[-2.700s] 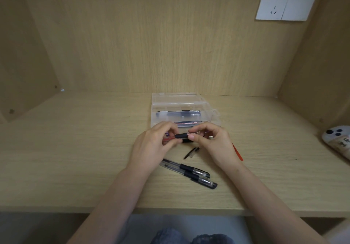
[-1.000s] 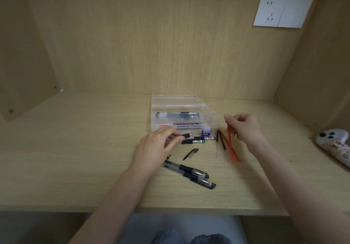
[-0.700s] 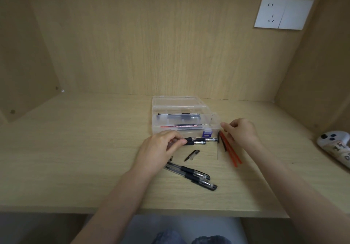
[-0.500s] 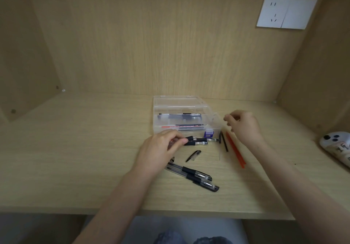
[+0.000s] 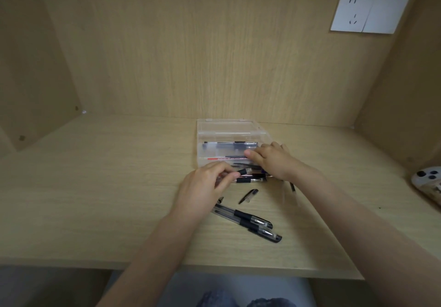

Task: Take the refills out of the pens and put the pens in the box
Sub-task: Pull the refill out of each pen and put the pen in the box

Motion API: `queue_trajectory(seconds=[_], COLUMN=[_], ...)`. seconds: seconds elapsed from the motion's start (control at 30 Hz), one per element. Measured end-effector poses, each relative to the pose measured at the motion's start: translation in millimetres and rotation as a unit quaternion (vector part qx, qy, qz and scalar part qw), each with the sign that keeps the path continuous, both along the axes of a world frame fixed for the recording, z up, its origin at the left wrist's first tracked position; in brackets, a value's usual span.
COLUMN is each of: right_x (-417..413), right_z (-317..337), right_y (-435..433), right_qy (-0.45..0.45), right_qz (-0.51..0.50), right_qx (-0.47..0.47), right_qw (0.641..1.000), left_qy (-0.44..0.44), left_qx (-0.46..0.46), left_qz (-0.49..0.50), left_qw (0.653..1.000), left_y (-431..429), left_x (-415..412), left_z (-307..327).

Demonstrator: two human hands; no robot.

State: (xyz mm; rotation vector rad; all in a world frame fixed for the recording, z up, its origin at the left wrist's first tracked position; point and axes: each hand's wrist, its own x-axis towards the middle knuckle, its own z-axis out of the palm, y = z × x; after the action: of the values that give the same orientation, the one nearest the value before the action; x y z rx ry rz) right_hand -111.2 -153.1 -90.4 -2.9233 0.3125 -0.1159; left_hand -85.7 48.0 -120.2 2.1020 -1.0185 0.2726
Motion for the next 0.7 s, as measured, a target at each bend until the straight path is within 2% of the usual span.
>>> queue_trajectory(seconds=[0.3, 0.43, 0.6, 0.7], right_x=[1, -2, -3, -10], right_z=[2, 4, 4, 11], right_y=[-1, 0, -8, -9], right_qy=[0.055, 0.047, 0.021, -0.035], right_qz=[-0.025, -0.012, 0.009, 0.025], right_qx=[0.036, 0.044, 0.109, 0.225], right_qw=[0.998, 0.998, 0.994, 0.973], left_qy=[0.004, 0.01, 0.01, 0.011], left_qx=[0.001, 0.002, 0.003, 0.002], left_qz=[0.001, 0.002, 0.003, 0.008], left_qw=[1.0, 1.0, 1.0, 1.0], left_y=[-1, -1, 0, 0], left_x=[2, 2, 1, 1], left_z=[-2, -2, -1, 0])
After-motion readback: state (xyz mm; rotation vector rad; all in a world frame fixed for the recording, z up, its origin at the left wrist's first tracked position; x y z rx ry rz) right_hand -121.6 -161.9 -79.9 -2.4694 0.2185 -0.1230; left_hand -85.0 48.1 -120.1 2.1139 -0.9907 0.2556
